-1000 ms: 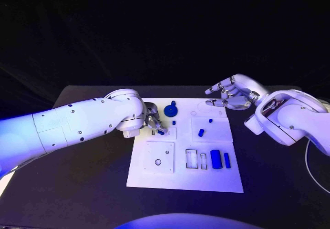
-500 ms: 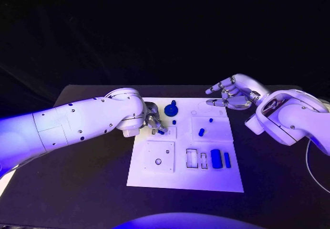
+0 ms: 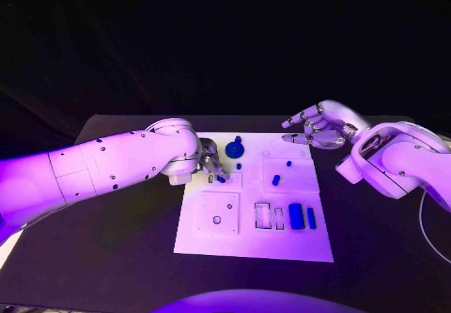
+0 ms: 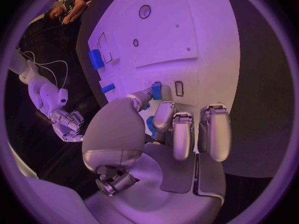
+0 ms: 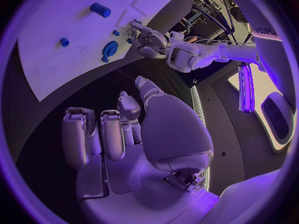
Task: Assemble the parts on the task board
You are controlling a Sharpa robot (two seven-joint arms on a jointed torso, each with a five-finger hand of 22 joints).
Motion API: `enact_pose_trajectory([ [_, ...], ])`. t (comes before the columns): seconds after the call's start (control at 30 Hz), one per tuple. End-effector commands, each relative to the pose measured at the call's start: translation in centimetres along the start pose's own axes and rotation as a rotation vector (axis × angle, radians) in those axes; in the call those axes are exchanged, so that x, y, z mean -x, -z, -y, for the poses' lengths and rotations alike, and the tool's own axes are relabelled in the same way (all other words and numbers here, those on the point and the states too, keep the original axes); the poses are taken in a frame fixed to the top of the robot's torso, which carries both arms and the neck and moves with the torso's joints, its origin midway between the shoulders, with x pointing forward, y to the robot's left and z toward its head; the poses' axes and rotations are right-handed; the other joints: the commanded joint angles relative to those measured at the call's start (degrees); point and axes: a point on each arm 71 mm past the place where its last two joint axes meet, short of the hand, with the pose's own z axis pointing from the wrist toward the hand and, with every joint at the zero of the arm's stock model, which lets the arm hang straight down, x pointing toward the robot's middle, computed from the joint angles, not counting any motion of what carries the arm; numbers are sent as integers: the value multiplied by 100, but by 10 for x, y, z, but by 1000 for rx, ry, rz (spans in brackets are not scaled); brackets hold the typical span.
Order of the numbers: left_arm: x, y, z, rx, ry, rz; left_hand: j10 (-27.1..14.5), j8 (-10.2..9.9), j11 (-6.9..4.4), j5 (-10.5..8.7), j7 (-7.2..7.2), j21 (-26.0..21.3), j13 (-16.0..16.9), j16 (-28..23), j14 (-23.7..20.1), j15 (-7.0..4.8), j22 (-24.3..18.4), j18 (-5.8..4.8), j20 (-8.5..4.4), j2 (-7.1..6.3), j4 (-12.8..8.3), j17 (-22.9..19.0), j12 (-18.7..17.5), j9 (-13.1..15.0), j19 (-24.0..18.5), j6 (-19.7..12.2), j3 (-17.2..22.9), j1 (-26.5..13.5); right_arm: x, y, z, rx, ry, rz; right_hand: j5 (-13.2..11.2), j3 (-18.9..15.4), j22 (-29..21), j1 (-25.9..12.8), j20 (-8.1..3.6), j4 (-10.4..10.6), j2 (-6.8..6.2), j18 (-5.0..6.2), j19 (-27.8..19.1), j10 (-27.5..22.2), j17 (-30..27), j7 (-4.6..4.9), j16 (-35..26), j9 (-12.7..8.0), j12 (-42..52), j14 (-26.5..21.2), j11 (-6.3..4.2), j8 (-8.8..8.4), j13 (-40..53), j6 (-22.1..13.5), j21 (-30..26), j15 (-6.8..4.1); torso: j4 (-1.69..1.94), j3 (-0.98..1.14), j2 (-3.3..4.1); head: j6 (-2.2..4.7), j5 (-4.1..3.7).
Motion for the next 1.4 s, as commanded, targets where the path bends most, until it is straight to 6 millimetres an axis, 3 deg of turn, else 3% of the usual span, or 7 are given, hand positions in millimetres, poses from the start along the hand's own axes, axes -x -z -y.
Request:
enact_pose_trajectory([
  [0.03, -8, -3, -12, 154, -46, -58, 50, 13, 0, 5, -142, 18, 9, 18, 601, -59, 859, -109, -39, 8, -23, 1507, 31, -1, 269, 179, 20, -122, -1, 0, -1, 10, -2, -6, -25, -15, 140, -69, -31, 44, -15, 31, -20, -23, 467, -5, -29, -7, -9, 378, -17, -38, -13, 50, -34, -46, -8, 1, 0, 0, 10],
  [0.57, -8, -7, -9, 161, -69, -73, 59, 45, -16, 3, -162, 27, 19, 18, 601, -75, 879, -113, -55, -1, 43, 1507, 41, 6, 277, 225, -118, -306, -1, 2, -2, 13, -3, -11, 70, -46, 122, -112, -32, 112, -22, 35, -26, -31, 459, -9, -42, -7, -9, 377, -19, -41, -26, 49, -46, -47, -2, -2, 3, -19, -14],
  [0.83, -8, -8, -9, 167, -89, -79, 54, 59, -22, 0, -168, 17, 3, 18, 601, -83, 873, -111, -65, -89, 102, 1507, 26, -47, 270, 263, -394, -488, -1, 2, -2, 13, -5, -10, 81, -84, 116, -147, -33, 149, -47, 36, -27, -33, 455, -10, -48, -7, -9, 376, -18, -41, -33, 49, -50, -47, -3, -3, 2, -36, -20],
  [1.4, -7, -9, -10, 176, -96, -71, 74, 101, -24, -2, -171, 29, 10, 18, 601, -85, 905, -117, -70, -66, 299, 1507, 34, -141, 283, 326, -935, -733, -1, 3, -2, 14, -6, -7, 32, -159, 108, -199, -33, 214, -69, 37, -30, -31, 455, -13, -54, -6, 0, 377, -19, -41, -39, 50, -57, -48, -1, -3, 1, -40, -18],
])
